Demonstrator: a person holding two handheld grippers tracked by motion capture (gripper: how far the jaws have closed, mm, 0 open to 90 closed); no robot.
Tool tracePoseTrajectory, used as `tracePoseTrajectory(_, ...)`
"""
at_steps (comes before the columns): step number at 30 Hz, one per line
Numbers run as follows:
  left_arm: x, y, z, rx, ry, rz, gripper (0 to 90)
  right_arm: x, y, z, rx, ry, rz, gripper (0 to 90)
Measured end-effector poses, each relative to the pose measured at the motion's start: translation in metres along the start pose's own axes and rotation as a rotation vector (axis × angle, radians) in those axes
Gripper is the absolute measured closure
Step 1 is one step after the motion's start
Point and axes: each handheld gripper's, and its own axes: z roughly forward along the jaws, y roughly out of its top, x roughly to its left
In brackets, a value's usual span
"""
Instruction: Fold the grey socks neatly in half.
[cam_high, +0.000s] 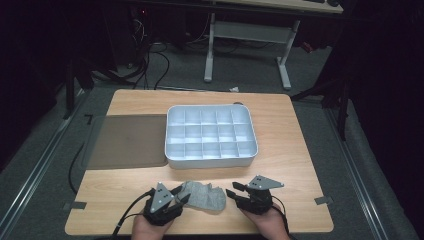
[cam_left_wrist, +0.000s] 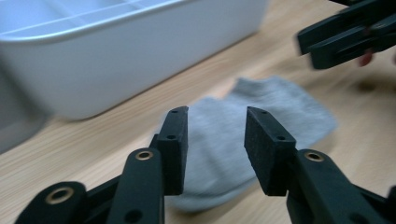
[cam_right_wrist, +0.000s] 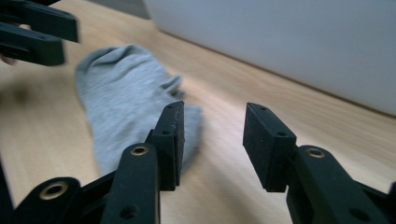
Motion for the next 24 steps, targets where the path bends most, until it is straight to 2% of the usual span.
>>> tracePoseTrajectory(1, 0.0, 0.0, 0.0, 0.0, 0.0, 0.0, 61.7, 0.0, 0.0, 0.0, 0.0, 0.0, 0.0, 60.1)
tracePoseTrajectory(5, -0.02, 0.007, 0.023, 0.023, -0.042, 0.04, 63.1, 0.011, -0.002, 0.01, 0.039, 0.021, 0.009, 58.0)
tracePoseTrajectory(8, -0.026, 0.008, 0.035, 0.044, -0.049, 0.053, 65.1, 0.016, -0.004, 0.016, 0.059, 0.018, 0.017, 55.9)
tracePoseTrajectory(9, -0.026, 0.007, 0.037, 0.052, -0.047, 0.055, 66.8, 0.021, -0.004, 0.02, 0.067, -0.002, 0.012, 55.1)
tracePoseTrajectory(12, -0.025, 0.004, 0.042, 0.076, -0.036, 0.052, 68.5, 0.024, -0.004, 0.024, 0.081, -0.015, -0.003, 54.3)
tracePoseTrajectory(14, -0.023, 0.001, 0.045, 0.099, -0.03, 0.047, 69.4, 0.028, -0.004, 0.031, 0.11, -0.035, -0.035, 53.1)
tracePoseTrajectory(17, -0.022, 0.001, 0.045, 0.107, -0.032, 0.049, 69.7, 0.03, -0.003, 0.033, 0.119, -0.04, -0.039, 52.8)
tracePoseTrajectory(20, -0.021, 0.001, 0.046, 0.123, -0.029, 0.054, 70.4, 0.034, -0.002, 0.036, 0.136, -0.057, -0.066, 54.9)
tracePoseTrajectory(21, -0.02, 0.0, 0.046, 0.144, -0.008, 0.071, 71.2, 0.035, -0.002, 0.037, 0.14, -0.06, -0.069, 55.7)
tracePoseTrajectory(22, -0.02, 0.0, 0.046, 0.144, -0.008, 0.071, 72.0, 0.035, -0.002, 0.037, 0.14, -0.06, -0.069, 55.7)
tracePoseTrajectory(23, -0.017, -0.001, 0.044, 0.161, 0.022, 0.087, 72.3, 0.036, -0.001, 0.037, 0.14, -0.067, -0.07, 56.9)
tracePoseTrajectory(24, -0.017, -0.001, 0.044, 0.161, 0.022, 0.087, 72.5, 0.036, -0.001, 0.037, 0.14, -0.067, -0.07, 56.9)
